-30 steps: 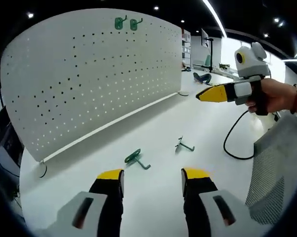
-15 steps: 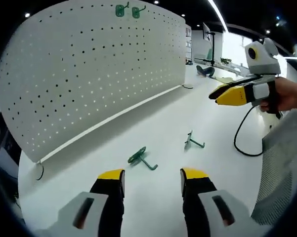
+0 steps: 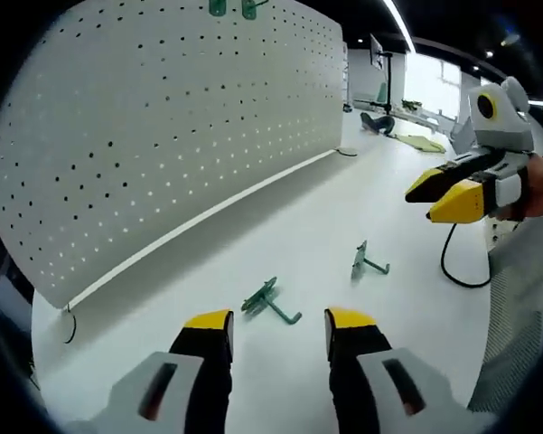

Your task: Insert the hook assembly into the mounting plate slot until the hook locks in place.

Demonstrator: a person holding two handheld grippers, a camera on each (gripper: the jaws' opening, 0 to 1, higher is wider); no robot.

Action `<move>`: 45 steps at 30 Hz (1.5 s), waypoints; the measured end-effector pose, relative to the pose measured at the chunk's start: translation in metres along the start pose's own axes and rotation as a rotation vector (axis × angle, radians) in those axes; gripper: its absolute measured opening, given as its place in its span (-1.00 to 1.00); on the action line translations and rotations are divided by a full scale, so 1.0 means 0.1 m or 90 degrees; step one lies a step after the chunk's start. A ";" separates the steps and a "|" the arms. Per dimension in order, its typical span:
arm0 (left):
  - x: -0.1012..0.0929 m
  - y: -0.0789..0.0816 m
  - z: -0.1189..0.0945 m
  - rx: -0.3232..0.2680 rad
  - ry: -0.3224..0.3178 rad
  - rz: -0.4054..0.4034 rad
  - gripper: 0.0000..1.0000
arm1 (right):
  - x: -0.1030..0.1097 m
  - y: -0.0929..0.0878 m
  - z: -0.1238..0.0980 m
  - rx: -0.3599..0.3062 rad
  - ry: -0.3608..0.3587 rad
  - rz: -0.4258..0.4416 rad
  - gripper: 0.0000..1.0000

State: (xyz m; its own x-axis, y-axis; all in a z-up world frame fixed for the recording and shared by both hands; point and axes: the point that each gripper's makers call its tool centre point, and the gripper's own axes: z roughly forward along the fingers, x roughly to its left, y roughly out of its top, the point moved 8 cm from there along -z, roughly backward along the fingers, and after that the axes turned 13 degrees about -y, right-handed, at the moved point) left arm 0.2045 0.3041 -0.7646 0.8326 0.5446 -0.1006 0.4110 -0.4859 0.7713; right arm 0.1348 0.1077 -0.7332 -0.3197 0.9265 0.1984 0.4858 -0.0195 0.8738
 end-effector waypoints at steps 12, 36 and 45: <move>0.11 0.09 0.16 0.044 -0.011 0.039 -0.39 | -0.06 -0.09 -0.05 0.005 -0.022 0.022 -0.54; 0.13 0.07 0.36 0.091 -0.035 0.058 -0.74 | -0.09 -0.14 -0.10 0.010 -0.033 0.035 -0.55; 0.08 0.02 0.36 0.091 -0.046 0.025 -0.92 | -0.05 -0.12 -0.10 0.007 -0.025 0.034 -0.55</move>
State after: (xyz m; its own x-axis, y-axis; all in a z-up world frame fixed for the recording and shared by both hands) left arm 0.2251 0.2833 -0.7867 0.8714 0.4754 -0.1211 0.4224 -0.6014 0.6782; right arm 0.1227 0.0998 -0.7403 -0.2609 0.9384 0.2265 0.5104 -0.0650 0.8575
